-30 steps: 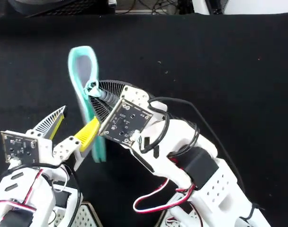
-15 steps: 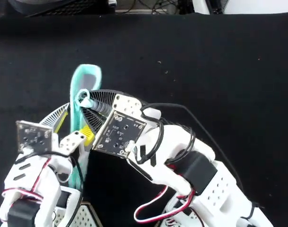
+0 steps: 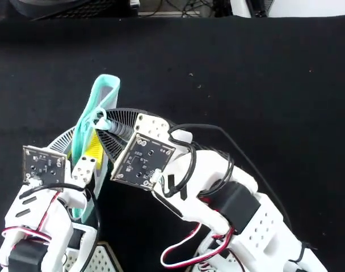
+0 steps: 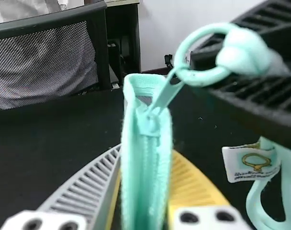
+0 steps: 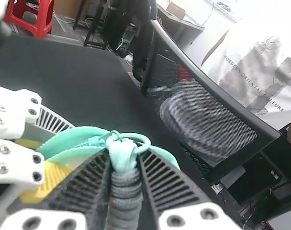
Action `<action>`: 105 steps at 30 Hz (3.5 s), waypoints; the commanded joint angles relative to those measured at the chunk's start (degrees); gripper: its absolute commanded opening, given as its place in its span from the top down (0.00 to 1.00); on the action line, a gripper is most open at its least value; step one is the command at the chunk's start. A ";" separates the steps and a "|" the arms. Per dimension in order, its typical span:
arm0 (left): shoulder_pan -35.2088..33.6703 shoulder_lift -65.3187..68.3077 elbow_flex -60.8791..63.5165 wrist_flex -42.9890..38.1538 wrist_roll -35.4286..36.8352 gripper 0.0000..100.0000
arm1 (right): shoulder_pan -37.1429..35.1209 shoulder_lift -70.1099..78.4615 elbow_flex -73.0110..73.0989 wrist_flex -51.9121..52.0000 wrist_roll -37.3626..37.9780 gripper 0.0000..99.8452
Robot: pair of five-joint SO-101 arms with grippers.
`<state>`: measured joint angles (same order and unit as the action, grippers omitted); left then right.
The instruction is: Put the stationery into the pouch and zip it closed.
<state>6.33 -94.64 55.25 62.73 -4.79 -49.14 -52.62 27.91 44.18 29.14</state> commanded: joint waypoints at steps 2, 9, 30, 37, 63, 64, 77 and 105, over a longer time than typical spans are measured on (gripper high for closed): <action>-0.66 -0.18 -3.65 -0.44 1.23 0.84 | -0.18 -1.19 -3.74 -0.09 -0.18 0.99; -0.66 -0.18 -6.64 1.32 1.49 0.84 | -0.09 -1.19 -3.74 0.09 -0.18 0.99; -0.57 -0.09 -4.26 0.88 -4.75 0.97 | -0.09 -1.27 -2.24 0.26 -0.70 0.89; -0.57 -0.09 -4.26 0.88 -4.84 0.97 | -0.09 -1.19 -2.33 1.32 -0.26 0.89; -0.57 -0.09 -4.18 1.05 -4.57 0.97 | -0.44 10.68 -4.00 0.18 -0.70 0.89; -0.57 -0.09 -4.18 1.14 -4.57 0.97 | -0.44 10.59 -3.82 -0.62 -0.70 0.89; -0.04 -0.18 -3.30 1.41 -4.57 0.97 | -2.46 10.24 -3.82 -1.41 -0.79 0.89; -0.04 -0.18 -2.95 1.49 -4.84 0.97 | 2.37 10.68 -4.09 -4.75 -0.70 0.99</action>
<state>5.98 -94.55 52.53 63.96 -9.10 -48.62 -41.89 26.86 41.98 29.14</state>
